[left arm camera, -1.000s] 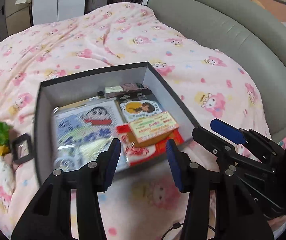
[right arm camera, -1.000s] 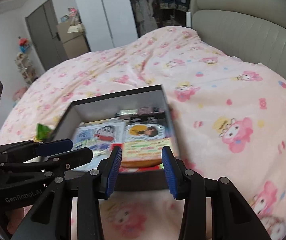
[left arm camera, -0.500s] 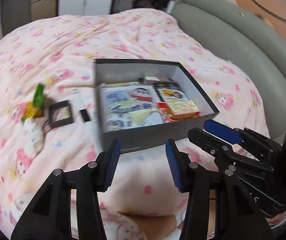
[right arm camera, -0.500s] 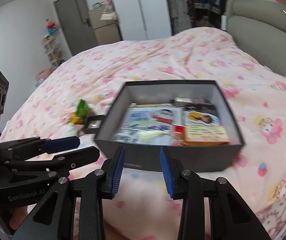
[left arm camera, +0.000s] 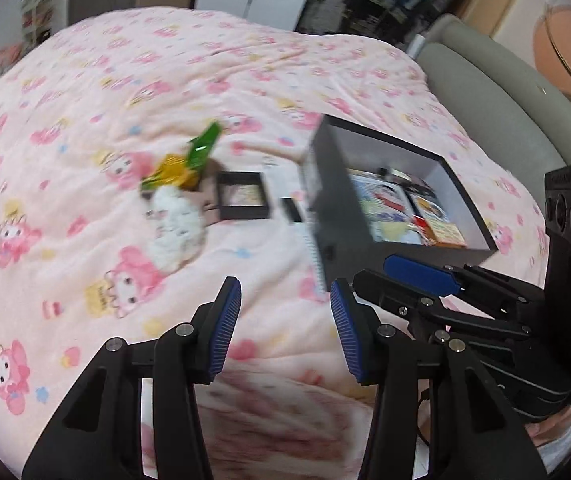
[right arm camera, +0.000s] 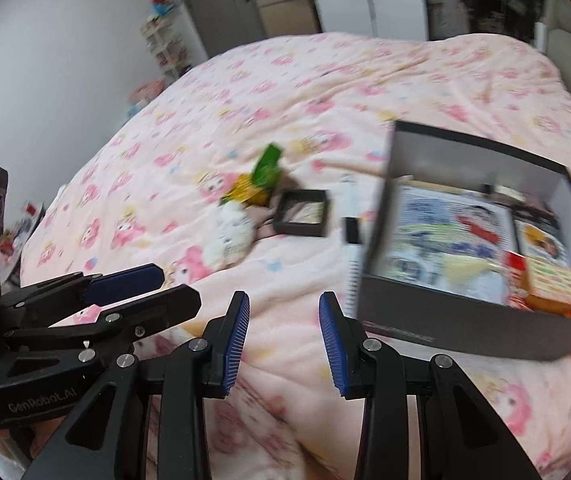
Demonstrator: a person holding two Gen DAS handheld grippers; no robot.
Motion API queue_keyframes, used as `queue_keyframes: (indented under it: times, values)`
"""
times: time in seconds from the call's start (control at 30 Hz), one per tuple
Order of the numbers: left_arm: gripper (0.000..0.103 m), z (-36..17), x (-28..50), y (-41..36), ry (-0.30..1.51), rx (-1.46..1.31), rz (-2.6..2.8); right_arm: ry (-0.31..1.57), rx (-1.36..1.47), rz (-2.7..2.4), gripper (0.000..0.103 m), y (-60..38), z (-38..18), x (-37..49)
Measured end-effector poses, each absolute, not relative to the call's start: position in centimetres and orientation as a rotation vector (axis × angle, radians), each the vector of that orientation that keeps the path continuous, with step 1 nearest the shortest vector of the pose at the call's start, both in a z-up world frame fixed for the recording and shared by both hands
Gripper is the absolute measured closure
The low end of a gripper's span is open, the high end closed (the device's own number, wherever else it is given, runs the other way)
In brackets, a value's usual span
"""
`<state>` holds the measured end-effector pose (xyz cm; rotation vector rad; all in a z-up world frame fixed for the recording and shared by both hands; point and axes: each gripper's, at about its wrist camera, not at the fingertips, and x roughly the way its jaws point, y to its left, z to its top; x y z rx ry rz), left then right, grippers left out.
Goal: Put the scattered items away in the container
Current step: 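Move the open left gripper back toward the items beside the box, then close the left gripper on the white plush bunny keychain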
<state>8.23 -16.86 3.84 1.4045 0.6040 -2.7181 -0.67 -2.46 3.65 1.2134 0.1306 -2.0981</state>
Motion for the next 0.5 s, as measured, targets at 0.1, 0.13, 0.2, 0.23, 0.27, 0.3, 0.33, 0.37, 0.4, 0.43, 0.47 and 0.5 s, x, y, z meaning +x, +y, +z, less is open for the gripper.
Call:
queue_keyframes:
  times: [0.1, 0.13, 0.2, 0.23, 0.27, 0.3, 0.33, 0.37, 0.4, 0.43, 0.47, 0.5]
  values:
    - [0.054, 2.7, 7.9, -19.7, 0.68, 1.414, -2.659, 0.123, 1.229, -2.019, 0.068, -4.8, 2.5, -1.6]
    - [0.054, 2.2, 7.7, -20.6, 0.694, 1.419, -2.632, 0.112, 1.243, -2.012, 0.068, -5.3, 2.1, -2.0]
    - [0.054, 1.0, 7.0, -22.4, 0.725, 1.444, -2.576, 0.102, 1.291, -2.02, 0.068, -6.4, 1.0, -3.2]
    - [0.054, 0.4, 6.6, -23.3, 0.749, 1.462, -2.549, 0.103, 1.307, -2.013, 0.068, -6.9, 0.6, -3.7]
    - [0.054, -0.3, 6.4, -24.3, 0.785, 1.482, -2.522, 0.11, 1.327, -1.998, 0.068, -7.6, 0.0, -4.2]
    - [0.054, -1.0, 6.0, -25.2, 0.828, 1.5, -2.5, 0.117, 1.344, -1.986, 0.068, -8.2, -0.5, -4.5]
    - [0.054, -1.6, 5.6, -25.9, 0.868, 1.513, -2.487, 0.124, 1.355, -1.977, 0.068, -8.8, -0.9, -4.9]
    - [0.054, -2.2, 5.3, -26.6, 0.92, 1.526, -2.469, 0.132, 1.362, -1.966, 0.068, -9.5, -1.4, -5.2]
    - [0.054, -2.9, 4.9, -27.3, 0.98, 1.538, -2.443, 0.136, 1.369, -1.957, 0.068, -10.2, -1.8, -5.4]
    - [0.054, -3.7, 4.6, -28.0, 1.048, 1.556, -2.425, 0.138, 1.388, -1.95, 0.068, -10.9, -2.2, -5.6]
    - [0.054, -4.5, 4.2, -28.5, 1.104, 1.58, -2.405, 0.132, 1.408, -1.941, 0.068, -11.5, -2.6, -5.9]
    - [0.054, -5.2, 3.9, -28.9, 1.138, 1.599, -2.382, 0.115, 1.43, -1.914, 0.067, -12.3, -3.2, -6.1]
